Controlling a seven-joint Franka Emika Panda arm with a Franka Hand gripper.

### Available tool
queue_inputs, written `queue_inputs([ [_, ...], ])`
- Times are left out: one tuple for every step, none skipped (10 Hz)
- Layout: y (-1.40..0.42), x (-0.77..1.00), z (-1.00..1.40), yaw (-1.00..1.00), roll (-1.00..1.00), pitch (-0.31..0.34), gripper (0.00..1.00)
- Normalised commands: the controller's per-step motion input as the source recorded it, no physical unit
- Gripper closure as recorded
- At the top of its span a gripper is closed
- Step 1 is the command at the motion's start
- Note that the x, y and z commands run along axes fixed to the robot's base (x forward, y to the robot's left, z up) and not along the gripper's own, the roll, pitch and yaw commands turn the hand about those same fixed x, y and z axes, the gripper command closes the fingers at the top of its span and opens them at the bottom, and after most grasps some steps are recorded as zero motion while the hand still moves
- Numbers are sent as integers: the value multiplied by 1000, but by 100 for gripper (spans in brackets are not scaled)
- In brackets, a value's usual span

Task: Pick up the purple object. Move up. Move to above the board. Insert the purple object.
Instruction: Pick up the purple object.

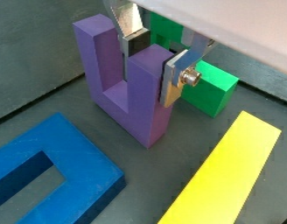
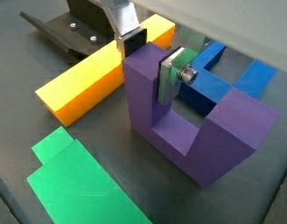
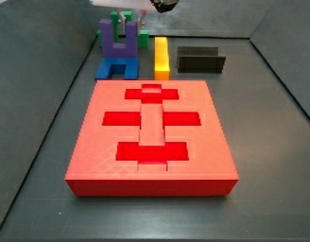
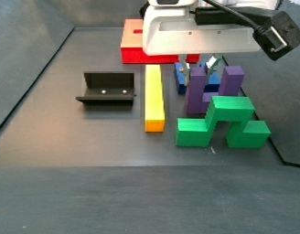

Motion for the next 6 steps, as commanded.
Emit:
queue_inputs([
  [0, 0, 0, 0, 0, 0, 100],
  [0, 0, 0, 0, 0, 0, 100],
  [0, 0, 0, 0, 0, 0, 100],
  [0, 0, 0, 0, 0, 0, 100],
  [0, 0, 0, 0, 0, 0, 100],
  [0, 0, 0, 0, 0, 0, 100],
])
